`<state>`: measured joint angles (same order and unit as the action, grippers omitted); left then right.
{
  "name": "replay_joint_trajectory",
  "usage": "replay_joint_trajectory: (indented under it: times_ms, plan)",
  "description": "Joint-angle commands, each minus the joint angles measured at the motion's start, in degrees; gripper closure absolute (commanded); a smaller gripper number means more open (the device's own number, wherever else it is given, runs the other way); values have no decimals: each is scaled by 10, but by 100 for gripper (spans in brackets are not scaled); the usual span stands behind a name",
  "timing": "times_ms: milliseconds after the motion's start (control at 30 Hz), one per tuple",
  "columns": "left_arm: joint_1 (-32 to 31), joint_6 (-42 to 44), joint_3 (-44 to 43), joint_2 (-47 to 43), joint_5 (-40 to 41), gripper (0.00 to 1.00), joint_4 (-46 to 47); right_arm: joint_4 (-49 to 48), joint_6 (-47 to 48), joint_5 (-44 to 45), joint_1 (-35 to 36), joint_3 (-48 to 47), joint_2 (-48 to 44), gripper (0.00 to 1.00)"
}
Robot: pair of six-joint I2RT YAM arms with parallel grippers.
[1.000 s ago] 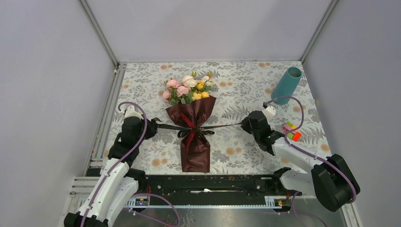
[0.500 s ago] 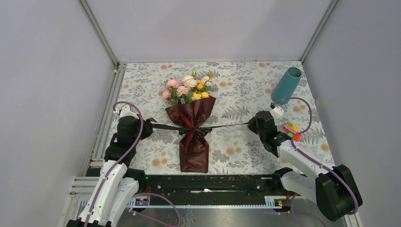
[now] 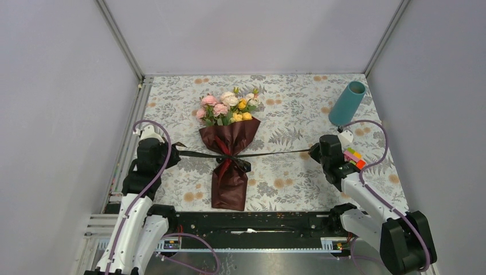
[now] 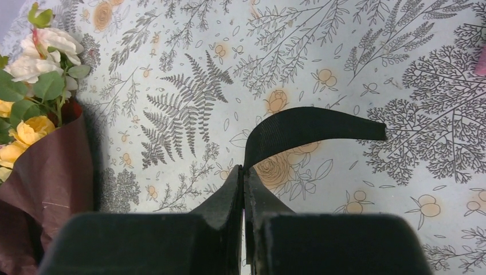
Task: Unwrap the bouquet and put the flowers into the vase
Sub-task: Untie the ribbon from the wrapping paper.
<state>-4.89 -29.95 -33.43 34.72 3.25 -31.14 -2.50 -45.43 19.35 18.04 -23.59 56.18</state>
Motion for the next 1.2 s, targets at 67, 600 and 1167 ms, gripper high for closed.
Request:
replay_joint_trajectory:
  times_ms: [67, 600, 1167]
  plan:
    - [9, 39, -48, 2, 35, 100, -9, 12, 22, 2, -26, 5, -15, 100]
    - [12, 101, -87, 17, 136, 100, -37, 22, 39, -12, -67, 7, -26, 100]
    - [14, 114, -122, 37, 128, 100, -38, 22, 50, -17, -89, 3, -23, 100]
